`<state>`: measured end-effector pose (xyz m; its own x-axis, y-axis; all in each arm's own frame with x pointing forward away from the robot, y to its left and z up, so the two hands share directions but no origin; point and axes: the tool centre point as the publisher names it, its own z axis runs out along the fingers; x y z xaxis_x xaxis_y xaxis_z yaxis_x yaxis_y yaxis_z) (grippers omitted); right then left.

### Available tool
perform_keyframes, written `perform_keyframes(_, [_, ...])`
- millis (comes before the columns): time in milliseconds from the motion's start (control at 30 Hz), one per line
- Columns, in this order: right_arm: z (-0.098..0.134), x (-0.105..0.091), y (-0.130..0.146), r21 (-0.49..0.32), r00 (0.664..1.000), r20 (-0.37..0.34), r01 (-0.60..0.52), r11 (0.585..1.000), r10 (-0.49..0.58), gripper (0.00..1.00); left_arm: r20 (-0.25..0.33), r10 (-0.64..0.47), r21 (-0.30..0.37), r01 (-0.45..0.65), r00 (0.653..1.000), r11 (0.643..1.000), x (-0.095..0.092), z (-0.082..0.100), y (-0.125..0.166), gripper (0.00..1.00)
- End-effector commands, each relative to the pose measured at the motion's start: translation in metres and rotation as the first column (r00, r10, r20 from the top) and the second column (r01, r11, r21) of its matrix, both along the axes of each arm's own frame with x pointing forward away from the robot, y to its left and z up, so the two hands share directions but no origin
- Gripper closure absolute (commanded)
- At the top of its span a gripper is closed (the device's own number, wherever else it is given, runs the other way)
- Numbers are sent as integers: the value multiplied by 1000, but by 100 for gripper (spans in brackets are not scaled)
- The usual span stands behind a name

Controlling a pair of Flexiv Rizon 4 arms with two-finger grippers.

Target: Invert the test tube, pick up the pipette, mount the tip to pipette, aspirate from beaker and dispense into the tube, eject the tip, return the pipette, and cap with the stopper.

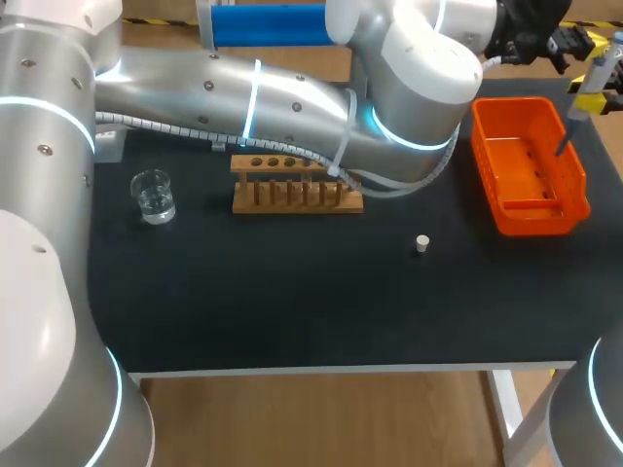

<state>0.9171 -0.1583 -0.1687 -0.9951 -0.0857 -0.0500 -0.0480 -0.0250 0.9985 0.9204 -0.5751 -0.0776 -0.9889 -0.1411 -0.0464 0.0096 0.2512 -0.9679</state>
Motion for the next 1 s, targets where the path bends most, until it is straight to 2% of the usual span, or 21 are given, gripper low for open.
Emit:
perform_keyframes(33, [2, 0, -1, -5, 1000, 0, -3, 1000, 3, 100, 32, -21, -219, 28, 999, 975, 0, 7, 9, 0])
perform_keyframes(167, [2, 0, -1, -5, 1000, 0, -3, 1000, 3, 100, 20, -91, -220, 93, 996, 971, 0, 12, 19, 0])
perform_keyframes(333, [2, 0, -1, -5, 1000, 0, -3, 1000, 3, 100, 30, -219, -233, 220, 975, 947, -6, 17, 33, 0])
perform_keyframes(633, [2, 0, -1, -5, 1000, 0, -3, 1000, 3, 100, 29, -169, -180, 172, 985, 968, -23, 22, 77, 0])
perform_keyframes(1000, [2, 0, -1, -5, 1000, 0, -3, 1000, 3, 100, 16, -78, -191, 80, 997, 978, -59, 2, 134, 0])
